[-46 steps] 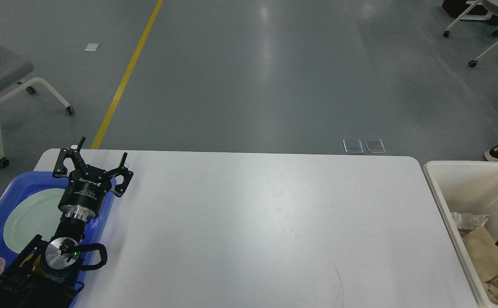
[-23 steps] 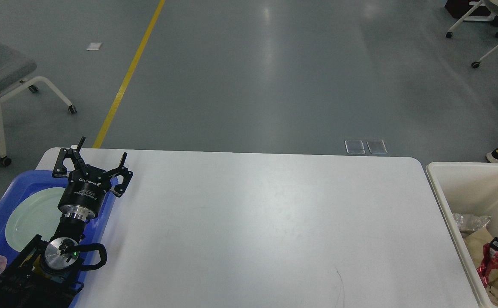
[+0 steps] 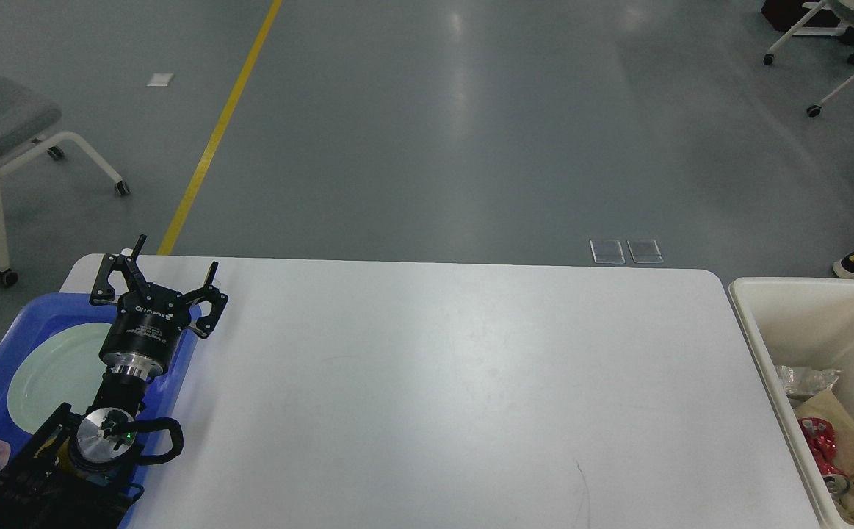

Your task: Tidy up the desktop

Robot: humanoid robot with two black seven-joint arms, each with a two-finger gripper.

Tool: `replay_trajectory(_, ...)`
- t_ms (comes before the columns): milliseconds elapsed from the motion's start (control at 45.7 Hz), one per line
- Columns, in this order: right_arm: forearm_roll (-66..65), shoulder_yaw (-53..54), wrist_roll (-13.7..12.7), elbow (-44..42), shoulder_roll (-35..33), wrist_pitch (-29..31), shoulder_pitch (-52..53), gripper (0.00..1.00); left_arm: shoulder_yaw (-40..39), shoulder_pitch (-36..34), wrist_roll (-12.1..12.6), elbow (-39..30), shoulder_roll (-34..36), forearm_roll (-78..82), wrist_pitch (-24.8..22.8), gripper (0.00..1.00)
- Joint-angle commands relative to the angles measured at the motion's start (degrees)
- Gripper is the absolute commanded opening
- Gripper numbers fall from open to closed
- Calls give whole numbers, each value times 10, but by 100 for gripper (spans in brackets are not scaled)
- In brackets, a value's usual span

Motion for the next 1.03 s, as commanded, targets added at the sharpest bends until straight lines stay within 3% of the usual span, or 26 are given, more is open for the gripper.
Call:
replay_trajectory(0,-1,171,3,90,-34,2,27,100,0,0,-1,0,0,0,0,99)
replay_trajectory(109,-3,308,4,224,-54,2,12,100,0,0,0,0,0,0,0,99)
replay_trajectory(263,-13,556,16,374,-44,14,-95,100,0,-1,-1,0,0,0,0,99)
replay_trajectory(372,-89,593,24,455,-15,59,-152,100,0,0,0,0,0,0,0,99)
replay_trajectory(438,-123,611,70,473,-8,84,-179,100,0,0,0,0,0,0,0,99)
replay_trajectory(525,-139,623,178,479,17,115,-238,100,0,0,0,0,0,0,0,99)
replay_trajectory(591,-141,619,212,479,33,138,-267,100,0,-1,-1,0,0,0,0,99)
replay_trajectory(1007,-136,619,217,473,66,141,-290,100,0,0,0,0,0,0,0,99)
